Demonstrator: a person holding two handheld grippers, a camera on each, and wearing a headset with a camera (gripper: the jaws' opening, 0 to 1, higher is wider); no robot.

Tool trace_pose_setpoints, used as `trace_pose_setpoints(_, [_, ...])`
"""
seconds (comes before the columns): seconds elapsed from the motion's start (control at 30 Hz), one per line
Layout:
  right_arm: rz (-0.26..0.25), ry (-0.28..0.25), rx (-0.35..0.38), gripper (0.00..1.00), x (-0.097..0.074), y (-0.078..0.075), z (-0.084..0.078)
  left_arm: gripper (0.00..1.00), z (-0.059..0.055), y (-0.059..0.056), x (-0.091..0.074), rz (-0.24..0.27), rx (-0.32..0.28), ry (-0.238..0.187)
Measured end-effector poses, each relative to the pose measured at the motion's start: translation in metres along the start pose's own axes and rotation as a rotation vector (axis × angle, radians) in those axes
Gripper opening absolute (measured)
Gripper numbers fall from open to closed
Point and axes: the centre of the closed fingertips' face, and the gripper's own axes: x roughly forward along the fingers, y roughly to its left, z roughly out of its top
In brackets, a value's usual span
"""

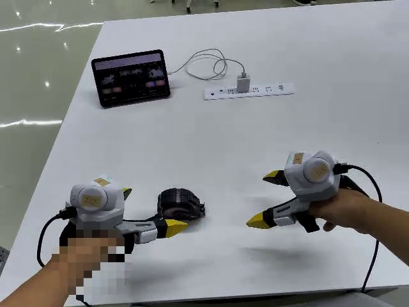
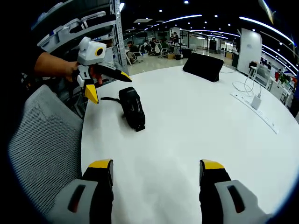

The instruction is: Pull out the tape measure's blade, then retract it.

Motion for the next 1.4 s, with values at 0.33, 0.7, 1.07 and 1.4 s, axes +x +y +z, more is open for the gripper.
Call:
trace_pose_setpoints(0.33, [-0.04,-0.026,0.02,0.81,-0.031,-0.006,-0.014,1.0,0.001,-0.005,-0.012,-0.03,0.041,0.011])
trace_pose_setpoints(0.7, [-0.082,-0.023,0.066,0.88,-0.065,-0.008,-0.042,1.0,-0.009,-0.003,-0.025,-0.028,0.039,0.014])
trace_pose_setpoints(1.07, [-0.108,-0.022,0.092,1.0,-0.094,-0.012,-0.067,1.0,-0.015,-0.001,-0.04,-0.029,0.056,0.02])
trace_pose_setpoints(1.4, [-0.158,-0.021,0.108,1.0,-0.125,-0.016,-0.089,1.0,-0.016,0.009,-0.049,-0.008,0.038,0.003])
